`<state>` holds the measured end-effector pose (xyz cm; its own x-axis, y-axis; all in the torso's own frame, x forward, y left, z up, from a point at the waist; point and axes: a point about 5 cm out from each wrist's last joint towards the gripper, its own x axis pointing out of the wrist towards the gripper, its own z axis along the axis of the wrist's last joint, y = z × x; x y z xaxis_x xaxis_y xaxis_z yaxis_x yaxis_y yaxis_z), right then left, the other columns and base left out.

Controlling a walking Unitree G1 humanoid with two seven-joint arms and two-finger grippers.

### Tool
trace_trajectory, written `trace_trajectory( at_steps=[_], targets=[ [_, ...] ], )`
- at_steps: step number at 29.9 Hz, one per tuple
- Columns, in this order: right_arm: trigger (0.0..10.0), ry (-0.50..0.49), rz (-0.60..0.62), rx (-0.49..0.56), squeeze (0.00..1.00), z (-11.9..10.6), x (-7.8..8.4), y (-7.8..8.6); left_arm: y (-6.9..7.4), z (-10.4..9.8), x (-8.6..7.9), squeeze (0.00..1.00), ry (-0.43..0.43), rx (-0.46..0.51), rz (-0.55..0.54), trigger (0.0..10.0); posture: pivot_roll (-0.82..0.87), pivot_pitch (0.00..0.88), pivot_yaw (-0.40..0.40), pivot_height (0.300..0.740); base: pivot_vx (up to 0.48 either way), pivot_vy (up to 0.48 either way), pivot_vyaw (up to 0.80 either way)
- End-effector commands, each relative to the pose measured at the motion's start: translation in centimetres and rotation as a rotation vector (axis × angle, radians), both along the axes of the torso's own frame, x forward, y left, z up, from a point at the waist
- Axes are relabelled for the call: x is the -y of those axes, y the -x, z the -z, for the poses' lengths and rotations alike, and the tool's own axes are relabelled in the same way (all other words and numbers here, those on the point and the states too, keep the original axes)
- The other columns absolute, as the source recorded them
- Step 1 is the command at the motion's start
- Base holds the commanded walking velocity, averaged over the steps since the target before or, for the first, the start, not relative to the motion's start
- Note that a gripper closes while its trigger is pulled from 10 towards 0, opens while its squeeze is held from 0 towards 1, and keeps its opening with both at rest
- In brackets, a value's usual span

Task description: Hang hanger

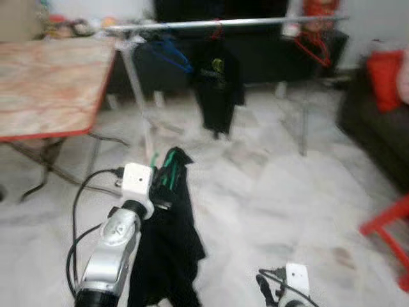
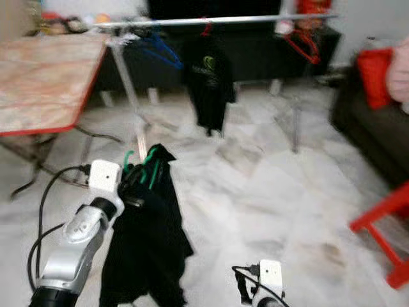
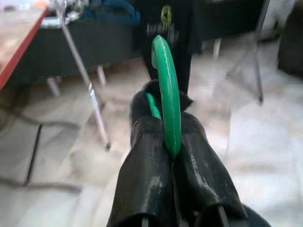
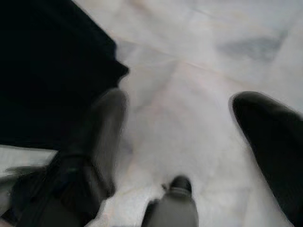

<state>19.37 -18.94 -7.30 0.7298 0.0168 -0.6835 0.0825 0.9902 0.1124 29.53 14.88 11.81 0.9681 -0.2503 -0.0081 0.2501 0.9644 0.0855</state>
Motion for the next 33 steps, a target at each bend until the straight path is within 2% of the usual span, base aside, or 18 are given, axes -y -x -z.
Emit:
trace_trajectory(
  at_steps=[1, 8, 9, 10, 11, 12, 16, 21, 24, 25, 29, 33],
  targets=[
    [10.0, -0.009, 0.004, 0.002, 0.00, 0.2, -0.2, 0.4, -0.4, -1.7, 0.5, 0.00, 0.010, 0.054, 0.044, 10.0, -0.02, 0.077, 0.010, 0.740, 0.000, 0.000, 0.00],
    [10.0, 0.007, -0.074, 0.057, 0.00, -0.3, -0.5, -0.1, -0.5, -2.1, 1.7, 0.00, -0.016, 0.034, 0.177, 10.0, -0.02, 0.083, 0.009, 0.740, 0.000, 0.000, 0.00],
    [10.0, 0.008, -0.086, 0.110, 0.00, -1.1, -0.3, -1.5, -0.5, -2.1, 1.7, 0.00, -0.020, 0.029, 0.188, 10.0, -0.02, 0.084, 0.010, 0.740, 0.000, 0.000, 0.00],
    [10.0, 0.006, -0.118, 0.355, 0.00, -6.3, 1.0, -7.8, -0.5, -2.1, 1.8, 0.00, -0.029, 0.018, 0.219, 10.0, -0.02, 0.085, 0.011, 0.740, 0.000, 0.000, 0.00],
    [10.0, 0.006, -0.118, 0.355, 0.00, -6.3, 1.0, -7.8, -0.5, -2.1, 1.8, 0.00, -0.029, 0.018, 0.219, 10.0, -0.02, 0.085, 0.011, 0.740, 0.000, 0.000, 0.00],
    [10.0, 0.005, -0.153, 0.490, 0.00, -9.6, 1.5, -10.6, -0.4, -2.1, 1.9, 0.00, -0.035, 0.009, 0.248, 10.0, -0.03, 0.085, 0.012, 0.740, 0.000, 0.000, 0.00],
    [10.0, -0.009, -0.222, 0.572, 0.00, -11.1, 1.7, -11.2, -0.4, -2.3, 2.4, 0.00, -0.052, -0.006, 0.320, 10.0, -0.03, 0.083, 0.011, 0.740, 0.000, 0.000, 0.00],
    [10.0, -0.040, -0.302, 0.621, 0.00, -12.1, 1.6, -11.5, -0.4, -2.7, 2.8, 0.00, -0.059, -0.011, 0.389, 10.0, -0.03, 0.082, 0.010, 0.740, 0.000, 0.000, 0.00],
    [10.0, -0.095, -0.370, 0.621, 0.00, -12.4, 1.3, -11.4, -0.5, -2.9, 3.0, 0.00, -0.054, -0.012, 0.416, 10.0, -0.04, 0.078, 0.011, 0.740, 0.000, 0.000, 0.00],
    [10.0, -0.097, -0.430, 0.619, 0.00, -12.5, 1.2, -11.1, -0.5, -3.0, 3.1, 0.00, -0.066, -0.010, 0.441, 10.0, -0.04, 0.076, 0.011, 0.740, 0.000, 0.000, 0.00],
    [10.0, -0.099, -0.458, 0.613, 0.00, -12.4, 1.6, -10.7, -0.4, -3.4, 3.5, 0.00, -0.060, -0.009, 0.483, 10.0, -0.04, 0.071, 0.008, 0.740, 0.000, 0.000, 0.00],
    [10.0, -0.073, -0.554, 0.570, 0.00, -11.8, 1.7, -9.7, 0.1, -3.6, 4.1, 0.00, -0.054, -0.016, 0.557, 10.0, -0.05, 0.067, 0.006, 0.740, 0.000, 0.000, 0.00]
  ],
)
